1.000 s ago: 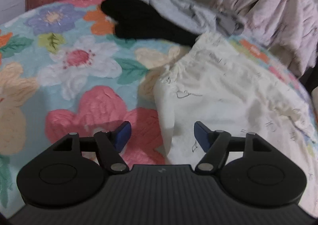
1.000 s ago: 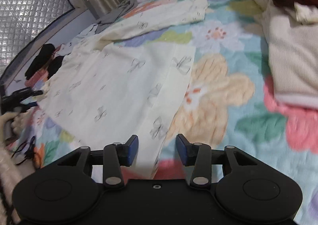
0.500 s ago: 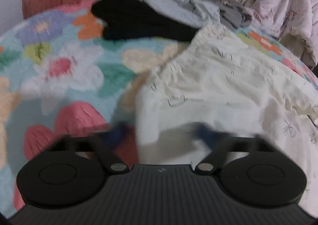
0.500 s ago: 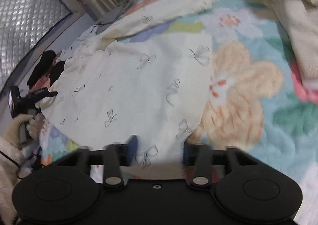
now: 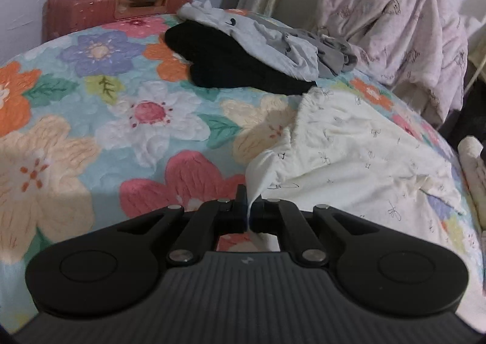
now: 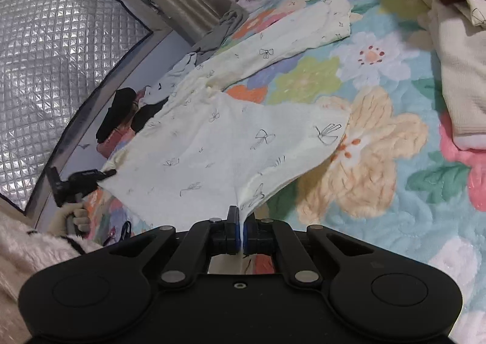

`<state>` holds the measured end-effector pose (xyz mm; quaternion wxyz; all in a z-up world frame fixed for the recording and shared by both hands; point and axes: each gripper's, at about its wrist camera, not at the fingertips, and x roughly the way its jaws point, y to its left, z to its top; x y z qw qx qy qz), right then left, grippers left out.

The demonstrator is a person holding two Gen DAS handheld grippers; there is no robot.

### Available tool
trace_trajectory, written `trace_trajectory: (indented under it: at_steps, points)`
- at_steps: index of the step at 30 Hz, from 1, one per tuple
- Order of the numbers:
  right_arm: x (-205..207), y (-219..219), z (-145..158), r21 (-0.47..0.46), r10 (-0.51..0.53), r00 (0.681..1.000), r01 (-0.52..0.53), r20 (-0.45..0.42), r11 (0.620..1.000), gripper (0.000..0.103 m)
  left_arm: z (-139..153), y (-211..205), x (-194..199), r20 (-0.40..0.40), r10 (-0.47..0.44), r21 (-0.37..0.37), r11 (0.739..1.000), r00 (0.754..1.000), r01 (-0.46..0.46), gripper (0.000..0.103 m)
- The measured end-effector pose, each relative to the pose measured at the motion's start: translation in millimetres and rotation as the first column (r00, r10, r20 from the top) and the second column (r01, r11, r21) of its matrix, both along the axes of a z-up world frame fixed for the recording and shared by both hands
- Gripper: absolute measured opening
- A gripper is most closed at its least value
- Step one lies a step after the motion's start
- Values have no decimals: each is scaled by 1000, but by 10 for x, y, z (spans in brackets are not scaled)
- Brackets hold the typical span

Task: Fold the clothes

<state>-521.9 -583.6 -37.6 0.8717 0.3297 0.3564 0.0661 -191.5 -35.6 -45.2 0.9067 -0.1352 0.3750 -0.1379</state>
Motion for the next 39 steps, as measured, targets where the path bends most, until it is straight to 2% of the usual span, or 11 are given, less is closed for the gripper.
trace_trajectory:
  at_steps: [5, 7, 10, 19, 22, 24, 31, 33, 35, 36, 39]
  points:
    - [-104, -86, -58, 37, -81, 997, 81, 7, 996, 4, 32, -37, -120, 4, -42, 23, 999, 999, 42, 1]
    - [-14, -69, 157, -63, -74, 996, 77, 57, 995, 4, 172, -77, -194, 45, -91, 61, 994, 995, 89, 1]
    - [195, -65, 377, -98, -20, 993, 32, 116, 995, 4, 304, -105, -137, 65, -86, 42, 996, 994, 84, 1]
    - [960, -416, 574, -331, 30, 995, 1, 90, 944, 4, 490, -412, 485, 59, -113, -19, 993, 992, 114, 1]
    - [1182, -657, 674, -359, 23, 997, 4, 71, 933, 3, 604, -670, 612, 98, -130, 90, 989, 987, 121, 1]
    - [1357, -770, 768, -399, 34, 997, -5, 66, 917, 3, 674, -955, 630, 163, -182, 222, 964, 970, 144, 1]
    - [2193, -1092, 957, -436, 24, 999, -9, 30, 900, 3, 618, -1452, 1226, 139, -120, 216, 972, 983, 88, 1]
    - [2401, -1174, 957, -446, 23, 1000, -15, 13, 895, 3, 566, -1550, 1421, 102, -106, 244, 967, 989, 78, 1]
    - [2577, -1253, 939, -458, 12, 1000, -17, -16, 889, 3, 542, -1707, 1497, 122, -134, 348, 934, 983, 84, 1]
    - [2658, -1290, 933, -464, 7, 1000, -17, -24, 886, 3, 542, -1733, 1534, 125, -136, 354, 932, 983, 83, 1]
    - [2887, -1417, 935, -479, -2, 999, -14, -33, 878, 3, 556, -1721, 1703, 104, -96, 269, 961, 990, 65, 1]
